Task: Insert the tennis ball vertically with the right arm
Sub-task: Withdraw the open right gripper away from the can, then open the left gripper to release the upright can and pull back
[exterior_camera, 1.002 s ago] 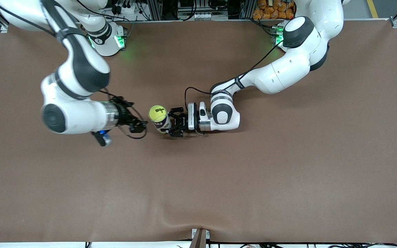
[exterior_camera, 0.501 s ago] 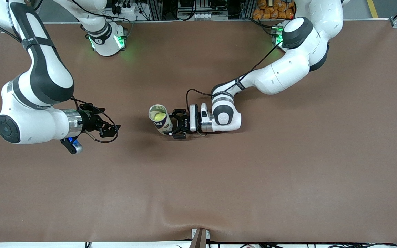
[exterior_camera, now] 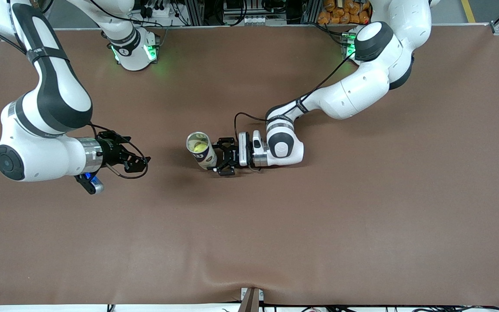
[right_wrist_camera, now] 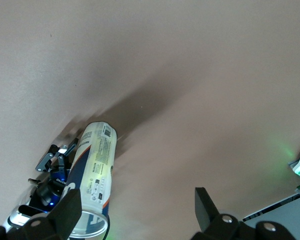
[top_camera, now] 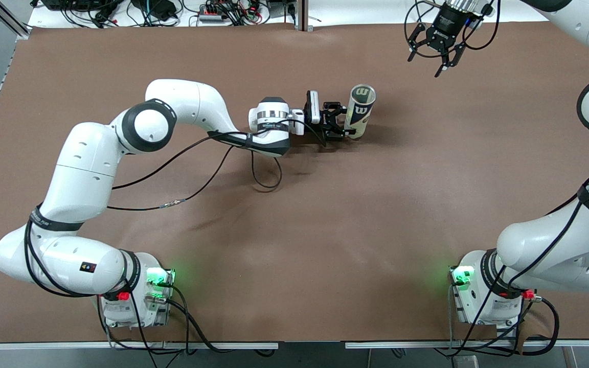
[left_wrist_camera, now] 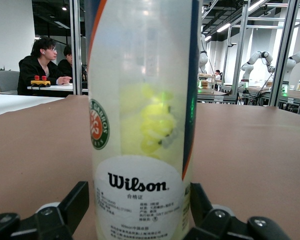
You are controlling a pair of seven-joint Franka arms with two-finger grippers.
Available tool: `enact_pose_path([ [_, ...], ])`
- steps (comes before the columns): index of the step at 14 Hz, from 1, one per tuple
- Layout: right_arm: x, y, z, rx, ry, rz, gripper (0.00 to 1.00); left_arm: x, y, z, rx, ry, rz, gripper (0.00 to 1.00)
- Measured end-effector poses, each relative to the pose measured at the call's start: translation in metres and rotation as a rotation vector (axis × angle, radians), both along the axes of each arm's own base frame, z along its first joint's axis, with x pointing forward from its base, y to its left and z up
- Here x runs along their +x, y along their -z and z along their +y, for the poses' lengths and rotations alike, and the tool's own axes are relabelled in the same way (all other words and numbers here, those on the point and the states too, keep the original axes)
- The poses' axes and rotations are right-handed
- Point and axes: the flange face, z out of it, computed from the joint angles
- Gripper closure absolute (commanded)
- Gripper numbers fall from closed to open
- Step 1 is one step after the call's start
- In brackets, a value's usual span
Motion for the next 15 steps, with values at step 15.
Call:
enact_pose_path([
  [15, -0.037, 0.014, 0.000, -0.057, -0.146, -0.140, 0.00, -0.002, 0.001, 0.020, 0.021, 0.003, 0.021, 0.00],
])
